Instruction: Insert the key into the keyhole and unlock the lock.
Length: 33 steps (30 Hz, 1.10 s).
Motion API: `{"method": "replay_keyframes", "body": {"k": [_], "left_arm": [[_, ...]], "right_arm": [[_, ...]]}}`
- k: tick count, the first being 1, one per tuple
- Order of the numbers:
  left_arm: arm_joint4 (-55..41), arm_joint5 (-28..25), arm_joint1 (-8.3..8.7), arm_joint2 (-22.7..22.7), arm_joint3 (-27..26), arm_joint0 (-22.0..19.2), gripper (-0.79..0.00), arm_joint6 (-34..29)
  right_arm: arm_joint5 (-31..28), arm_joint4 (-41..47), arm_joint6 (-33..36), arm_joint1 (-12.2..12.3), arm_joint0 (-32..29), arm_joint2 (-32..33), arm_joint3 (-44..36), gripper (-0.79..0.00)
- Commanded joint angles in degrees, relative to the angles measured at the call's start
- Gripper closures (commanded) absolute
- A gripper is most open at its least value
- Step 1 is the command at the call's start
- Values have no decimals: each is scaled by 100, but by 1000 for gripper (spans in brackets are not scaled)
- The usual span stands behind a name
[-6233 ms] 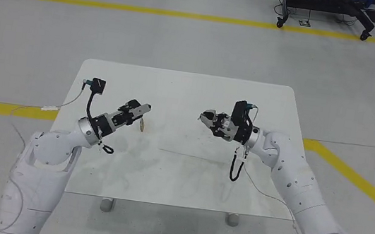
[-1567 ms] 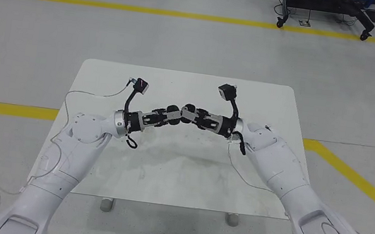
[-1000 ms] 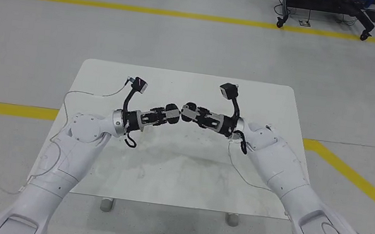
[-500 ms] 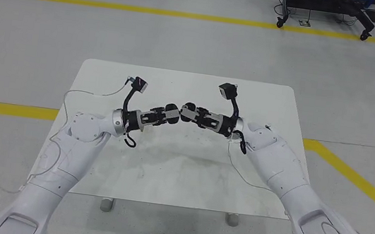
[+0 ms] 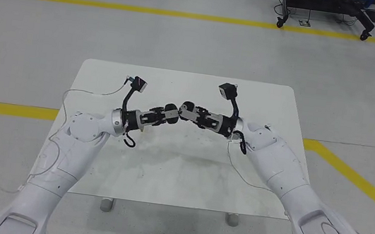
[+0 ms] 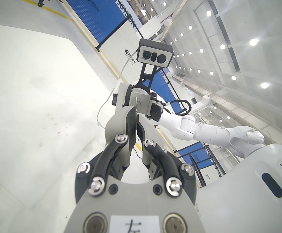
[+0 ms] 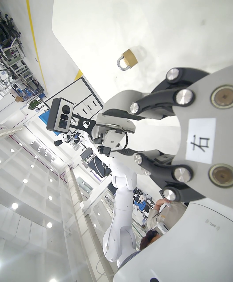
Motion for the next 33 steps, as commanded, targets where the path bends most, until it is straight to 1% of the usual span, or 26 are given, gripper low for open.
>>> {"method": "replay_keyframes", "body": {"k": [1,8,13,15,16,19,23,26,30,33], "left_arm": [[-13,-20,4,-3,-2,3,0,-19],[-241,-143,46,-101,-11,5,0,-291],[-461,-110,114,-233,37,-50,0,-813],[-504,-68,136,-259,54,-85,0,-1017],[-534,-50,145,-261,59,-104,0,-1122],[-551,65,160,-198,30,-150,0,-1390],[-501,129,157,-68,-28,-182,0,-1454],[-437,160,157,23,-35,-194,0,-1485],[-409,142,159,78,12,-214,0,-1467],[-415,128,164,92,33,-226,0,-1453]], "right_arm": [[0,-4,0,-1,-3,2,-5,-351],[0,64,0,15,-17,48,48,-326],[0,288,1,120,-101,166,-80,-286],[0,322,1,180,-143,100,-150,-274],[0,295,1,209,-139,27,-140,-280],[0,354,1,258,-61,-271,-96,-265],[0,576,1,290,103,-612,-13,-234],[0,721,1,318,188,-756,26,-228],[0,872,1,353,245,-890,19,-160],[0,947,1,383,265,-957,-2,-160]]}}
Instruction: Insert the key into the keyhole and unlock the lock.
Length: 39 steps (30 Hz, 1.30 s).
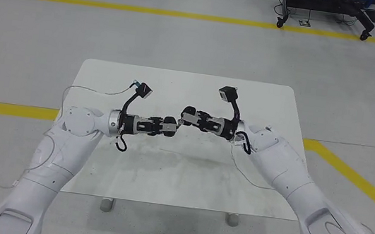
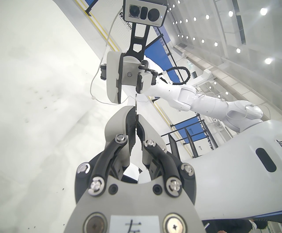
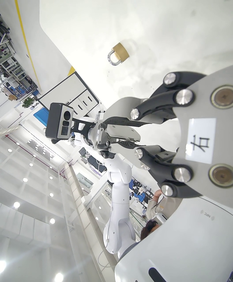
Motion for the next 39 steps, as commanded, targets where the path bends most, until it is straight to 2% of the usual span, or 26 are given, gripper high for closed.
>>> {"method": "replay_keyframes", "body": {"k": [1,6,8,10,14,15,16,30,39], "left_arm": [[2,-9,4,5,11,-6,0,11],[44,14,15,22,-1,-22,0,40],[55,23,17,34,-14,-21,0,61],[71,32,19,46,-28,-19,0,86],[89,40,25,62,-43,-17,0,119],[100,44,27,67,-47,-17,0,125],[112,49,29,73,-52,-20,0,131],[181,125,49,72,4,-138,0,283],[286,204,63,-2,76,-184,0,632]], "right_arm": [[0,36,0,20,12,-37,-10,-163],[0,113,0,62,30,-143,-77,-185],[0,128,0,74,39,-197,-96,-215],[0,153,0,86,55,-242,-100,-209],[0,190,0,110,86,-328,-94,-135],[0,202,0,116,94,-344,-89,-86],[0,219,0,121,101,-357,-80,0],[0,383,0,194,85,-413,-149,0],[0,455,0,250,23,-436,-249,0]]}}
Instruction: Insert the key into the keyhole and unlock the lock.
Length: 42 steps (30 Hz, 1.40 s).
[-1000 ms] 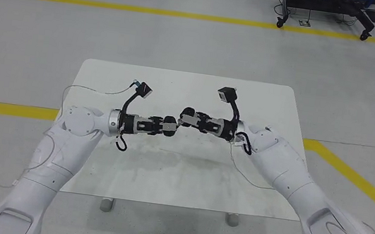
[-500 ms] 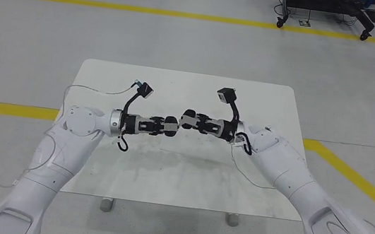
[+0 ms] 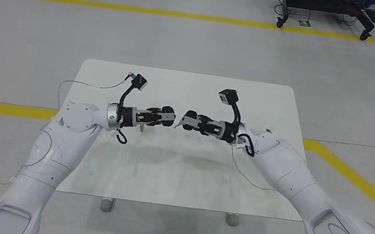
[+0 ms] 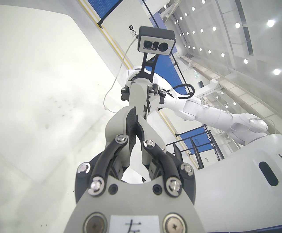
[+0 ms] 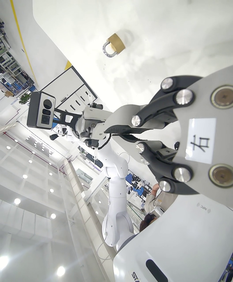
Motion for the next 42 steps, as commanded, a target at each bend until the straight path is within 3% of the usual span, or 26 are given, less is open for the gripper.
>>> {"method": "replay_keyframes", "body": {"k": [1,6,8,9,10,21,25,27,30,36,42], "left_arm": [[13,17,2,-8,-3,-9,0,50],[-22,58,10,-56,12,-12,0,187],[-69,67,15,-85,33,0,-277,224],[-80,71,19,-95,35,2,-646,209],[-90,69,23,-106,38,6,-785,198],[-279,-105,-8,61,-119,155,-785,151],[-271,-115,-53,234,-96,144,-668,197],[-259,-129,-70,288,-64,114,-526,220],[-276,-136,-91,341,-10,63,-416,245],[-272,-143,-126,442,34,-18,-296,258],[-215,-151,-150,509,117,-65,-68,306]], "right_arm": [[0,46,0,9,-9,-27,-30,0],[0,191,0,29,-6,14,-3,0],[0,227,-1,31,-11,115,16,0],[0,205,-1,32,-18,163,32,0],[0,164,-1,33,-25,203,53,0],[0,-117,-1,-50,-22,342,226,0],[0,-141,-1,-91,-12,350,277,0],[0,-146,-1,-109,-15,355,295,0],[0,-167,-1,-132,-15,356,309,0],[0,-186,-1,-161,-15,367,328,0],[0,-180,-1,-177,-30,382,315,0]]}}
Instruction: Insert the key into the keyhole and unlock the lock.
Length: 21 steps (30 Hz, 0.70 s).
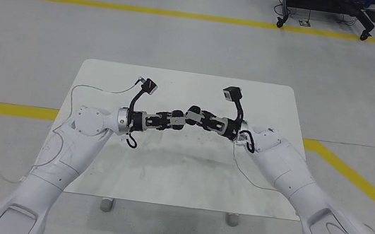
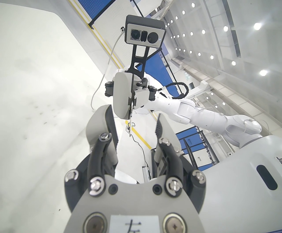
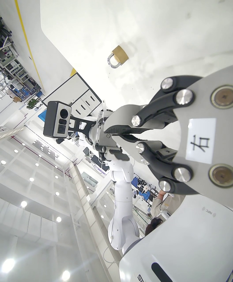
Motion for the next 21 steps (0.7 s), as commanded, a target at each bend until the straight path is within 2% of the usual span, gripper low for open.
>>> {"method": "replay_keyframes", "body": {"k": [1,2,21], "left_arm": [[24,-5,-6,14,32,-10,-25,22],[28,-9,-8,19,47,-12,0,27],[49,69,30,-162,55,-2,0,159]], "right_arm": [[0,5,0,-2,-10,4,-13,0],[0,1,0,-1,-13,7,-12,0],[0,12,0,53,-30,-83,-86,0]]}}
